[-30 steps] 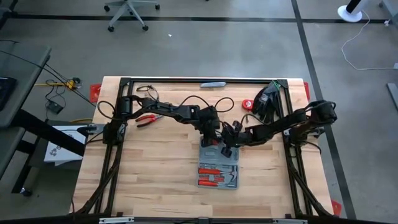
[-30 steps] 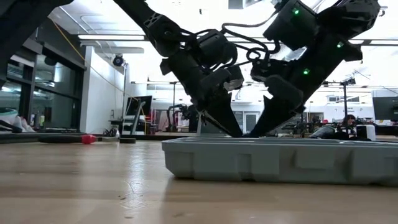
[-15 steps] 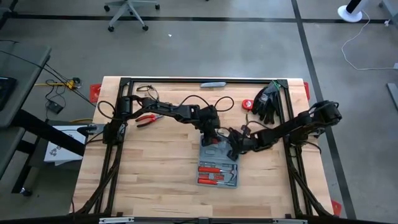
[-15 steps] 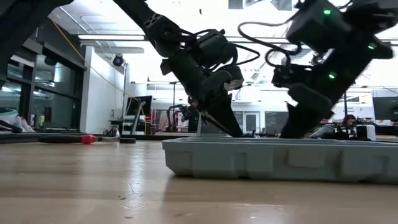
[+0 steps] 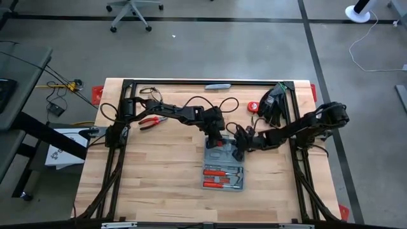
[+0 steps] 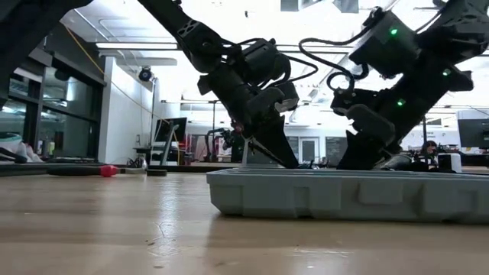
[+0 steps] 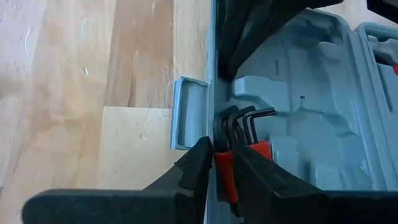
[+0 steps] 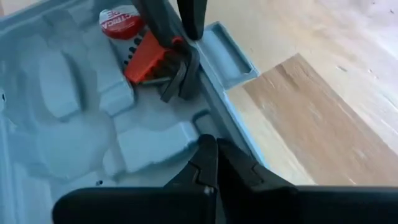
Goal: Prefit tool cases
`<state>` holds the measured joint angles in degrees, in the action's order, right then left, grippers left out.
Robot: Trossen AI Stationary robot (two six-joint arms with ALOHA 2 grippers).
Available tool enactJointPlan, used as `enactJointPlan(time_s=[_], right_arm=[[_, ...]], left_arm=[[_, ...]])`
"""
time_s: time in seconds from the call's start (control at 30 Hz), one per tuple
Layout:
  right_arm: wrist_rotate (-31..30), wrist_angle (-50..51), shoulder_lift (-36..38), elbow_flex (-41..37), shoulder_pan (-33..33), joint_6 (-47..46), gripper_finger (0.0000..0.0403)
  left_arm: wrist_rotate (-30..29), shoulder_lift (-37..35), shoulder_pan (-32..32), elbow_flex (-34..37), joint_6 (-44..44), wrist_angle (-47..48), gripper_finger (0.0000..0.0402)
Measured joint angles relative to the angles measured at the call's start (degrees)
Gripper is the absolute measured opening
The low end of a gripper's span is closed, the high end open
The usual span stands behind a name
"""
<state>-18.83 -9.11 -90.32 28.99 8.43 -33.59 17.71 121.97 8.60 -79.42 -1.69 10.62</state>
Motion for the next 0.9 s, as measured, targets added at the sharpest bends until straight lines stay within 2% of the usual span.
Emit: enactJointPlan(time_s=[0.37, 0.9], right_arm=[[3.52, -2.36, -0.06, -0.04, -4.79, 4.14, 0.0], [6.05, -3.61, -0.09, -0.15, -5.63, 6.66, 0.0]], left_arm=[[0.58, -0.02, 0.0, 0.0, 0.14, 0.06, 0.006], [1.91, 1.81, -1.46, 0.02, 1.42, -2.85, 0.006]])
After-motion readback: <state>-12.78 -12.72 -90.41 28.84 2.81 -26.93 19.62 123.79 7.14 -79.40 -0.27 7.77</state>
